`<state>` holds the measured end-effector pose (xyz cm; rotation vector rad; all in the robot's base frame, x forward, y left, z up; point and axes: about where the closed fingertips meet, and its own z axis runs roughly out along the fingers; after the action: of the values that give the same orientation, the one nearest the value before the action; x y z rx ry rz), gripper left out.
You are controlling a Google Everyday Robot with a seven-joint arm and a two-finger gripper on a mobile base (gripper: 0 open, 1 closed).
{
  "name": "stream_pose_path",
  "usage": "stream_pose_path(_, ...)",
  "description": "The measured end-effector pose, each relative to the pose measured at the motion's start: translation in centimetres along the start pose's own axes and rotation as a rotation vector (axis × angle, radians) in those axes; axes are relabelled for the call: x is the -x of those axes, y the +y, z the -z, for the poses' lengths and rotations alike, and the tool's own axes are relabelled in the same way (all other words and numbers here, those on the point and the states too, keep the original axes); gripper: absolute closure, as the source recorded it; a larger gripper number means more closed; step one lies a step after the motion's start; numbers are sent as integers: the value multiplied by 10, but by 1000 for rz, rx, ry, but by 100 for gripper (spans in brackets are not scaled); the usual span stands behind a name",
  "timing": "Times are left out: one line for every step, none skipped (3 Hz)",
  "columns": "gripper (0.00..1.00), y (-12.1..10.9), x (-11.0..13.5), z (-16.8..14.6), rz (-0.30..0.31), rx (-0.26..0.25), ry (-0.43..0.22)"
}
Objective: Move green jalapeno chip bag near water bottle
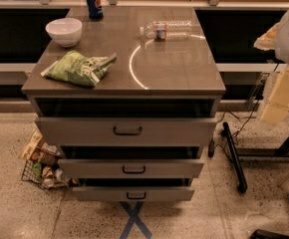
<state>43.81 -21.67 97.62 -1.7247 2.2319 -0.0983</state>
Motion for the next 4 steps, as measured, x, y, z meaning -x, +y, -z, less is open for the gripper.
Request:
stream_pose_path(0,0,0,0,0,0,0)
stream_pose_path(0,2,2,1,-38,26,-25)
stream_pose_path(0,-28,79,11,-163,23,-267)
stream_pose_path(0,-51,143,30,-321,-9,-473)
